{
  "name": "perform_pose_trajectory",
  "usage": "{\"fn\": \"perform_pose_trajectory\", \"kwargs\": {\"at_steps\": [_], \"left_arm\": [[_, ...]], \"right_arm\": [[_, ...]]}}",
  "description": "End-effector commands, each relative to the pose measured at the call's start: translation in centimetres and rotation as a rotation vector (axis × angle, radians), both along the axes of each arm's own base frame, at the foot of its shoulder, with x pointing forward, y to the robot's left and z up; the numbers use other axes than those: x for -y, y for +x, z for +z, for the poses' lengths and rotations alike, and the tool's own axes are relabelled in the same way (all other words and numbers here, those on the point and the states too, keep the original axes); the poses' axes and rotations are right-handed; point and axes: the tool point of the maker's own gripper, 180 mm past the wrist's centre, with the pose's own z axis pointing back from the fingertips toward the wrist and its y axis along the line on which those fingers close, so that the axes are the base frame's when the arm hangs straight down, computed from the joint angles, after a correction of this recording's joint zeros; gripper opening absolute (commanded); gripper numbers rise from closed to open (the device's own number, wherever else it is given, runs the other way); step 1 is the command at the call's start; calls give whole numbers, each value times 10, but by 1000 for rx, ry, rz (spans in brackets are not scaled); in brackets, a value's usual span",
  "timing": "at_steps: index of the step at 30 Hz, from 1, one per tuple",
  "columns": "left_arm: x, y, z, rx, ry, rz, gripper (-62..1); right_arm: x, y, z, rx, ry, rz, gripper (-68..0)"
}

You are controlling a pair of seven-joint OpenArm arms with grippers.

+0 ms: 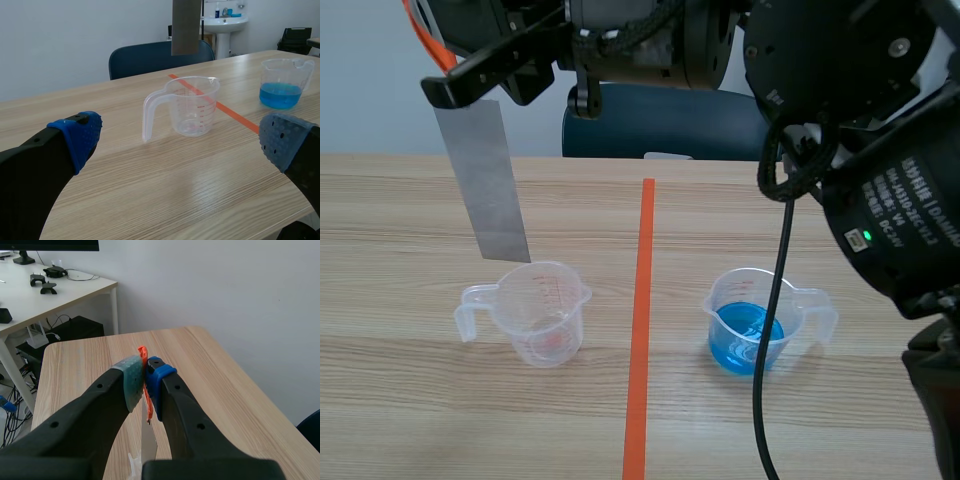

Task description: Do the redox reaction experiment. lift the metal plate out of the left beaker

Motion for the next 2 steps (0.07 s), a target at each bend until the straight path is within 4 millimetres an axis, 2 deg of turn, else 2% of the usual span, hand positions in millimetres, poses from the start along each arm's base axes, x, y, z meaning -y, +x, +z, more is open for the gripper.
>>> {"fn": "perform_pose_trajectory", "kwargs": {"at_steps": [1, 2], "left_arm": [[-1, -1, 11, 47, -20, -9, 14], [-1, -1, 11, 47, -20, -9, 14]], "right_arm": [[2, -1, 20, 43, 47, 5, -673], [2, -1, 20, 43, 47, 5, -673]]}}
